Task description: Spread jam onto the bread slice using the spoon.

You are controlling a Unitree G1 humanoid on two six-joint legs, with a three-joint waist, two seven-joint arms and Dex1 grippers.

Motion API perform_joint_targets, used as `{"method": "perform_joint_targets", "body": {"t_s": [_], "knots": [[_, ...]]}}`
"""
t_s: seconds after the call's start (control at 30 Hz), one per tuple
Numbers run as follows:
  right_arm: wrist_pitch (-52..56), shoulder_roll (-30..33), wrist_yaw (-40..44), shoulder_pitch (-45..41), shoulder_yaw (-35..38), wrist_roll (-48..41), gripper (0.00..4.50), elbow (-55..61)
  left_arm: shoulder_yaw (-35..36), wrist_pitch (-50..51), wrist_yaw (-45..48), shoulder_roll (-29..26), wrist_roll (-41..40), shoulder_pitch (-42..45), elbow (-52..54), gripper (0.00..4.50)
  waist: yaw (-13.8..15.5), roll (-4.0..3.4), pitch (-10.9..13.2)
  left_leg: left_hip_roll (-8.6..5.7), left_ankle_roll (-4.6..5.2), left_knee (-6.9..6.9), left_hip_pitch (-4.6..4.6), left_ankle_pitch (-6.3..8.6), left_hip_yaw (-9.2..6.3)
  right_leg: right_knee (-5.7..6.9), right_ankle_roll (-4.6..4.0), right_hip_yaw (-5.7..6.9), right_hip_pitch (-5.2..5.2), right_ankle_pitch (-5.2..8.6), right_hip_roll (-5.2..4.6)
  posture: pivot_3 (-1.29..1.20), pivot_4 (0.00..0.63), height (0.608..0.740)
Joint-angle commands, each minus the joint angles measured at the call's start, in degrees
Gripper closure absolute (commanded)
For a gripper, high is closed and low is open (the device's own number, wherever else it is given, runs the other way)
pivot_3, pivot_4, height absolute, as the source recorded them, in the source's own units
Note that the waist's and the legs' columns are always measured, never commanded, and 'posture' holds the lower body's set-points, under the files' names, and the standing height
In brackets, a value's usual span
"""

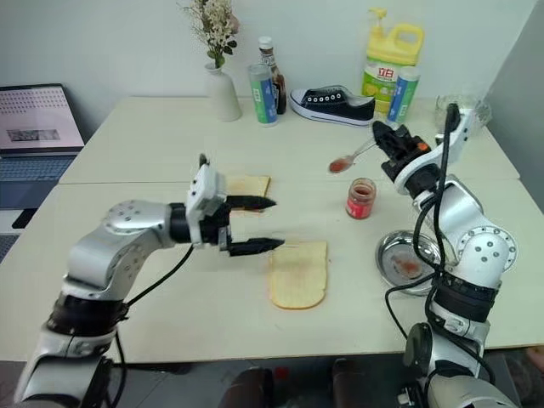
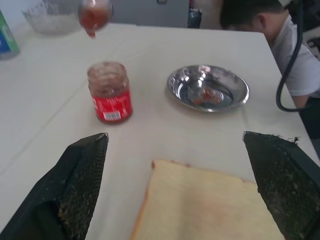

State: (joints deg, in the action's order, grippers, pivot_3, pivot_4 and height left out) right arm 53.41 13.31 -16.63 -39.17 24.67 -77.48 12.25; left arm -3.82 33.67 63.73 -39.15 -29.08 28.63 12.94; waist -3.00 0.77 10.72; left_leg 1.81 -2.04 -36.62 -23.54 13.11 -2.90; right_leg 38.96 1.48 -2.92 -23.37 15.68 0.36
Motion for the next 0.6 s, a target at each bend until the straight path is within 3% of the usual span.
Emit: {"method": "perform_joint_targets", "body": {"t_s": [0.03,0.2,0.33,0.6], "knots": [[2.3,0.1,0.0,2.1,-5.0,-4.7,4.49,6.0,4.0,1.9,1.5,-4.7,-3.0,-5.6,7.2,0.00,-0.2,-0.01,0.0,0.01,0.00,0.02,0.00,0.00,0.00,0.01,-0.03,0.00,-0.02,0.01,0.00,0.00,0.150,0.740],[3.8,1.0,4.3,7.8,-13.5,-1.7,4.49,10.3,6.9,2.6,0.8,-9.6,-3.4,-14.6,13.0,0.00,-0.1,0.00,0.0,0.01,0.00,0.02,-0.04,0.00,-0.10,0.01,-0.03,0.10,-0.03,0.03,-0.02,0.00,0.150,0.740],[1.5,1.0,7.7,11.5,-18.0,4.6,4.49,10.3,7.2,-0.9,0.7,-13.8,1.0,-22.0,15.2,0.00,0.0,0.00,0.0,-0.01,0.00,0.00,-0.05,0.00,-0.11,-0.02,-0.03,0.12,-0.04,0.04,-0.05,0.00,0.150,0.740],[-0.6,0.5,13.5,16.0,-24.2,14.1,4.49,10.8,7.6,0.4,-3.3,-12.9,-0.5,-23.3,16.6,0.00,0.3,0.02,0.0,0.01,0.00,0.00,-0.06,0.00,-0.13,-0.01,0.15,0.18,-0.06,0.23,-0.05,0.00,0.150,0.740]]}}
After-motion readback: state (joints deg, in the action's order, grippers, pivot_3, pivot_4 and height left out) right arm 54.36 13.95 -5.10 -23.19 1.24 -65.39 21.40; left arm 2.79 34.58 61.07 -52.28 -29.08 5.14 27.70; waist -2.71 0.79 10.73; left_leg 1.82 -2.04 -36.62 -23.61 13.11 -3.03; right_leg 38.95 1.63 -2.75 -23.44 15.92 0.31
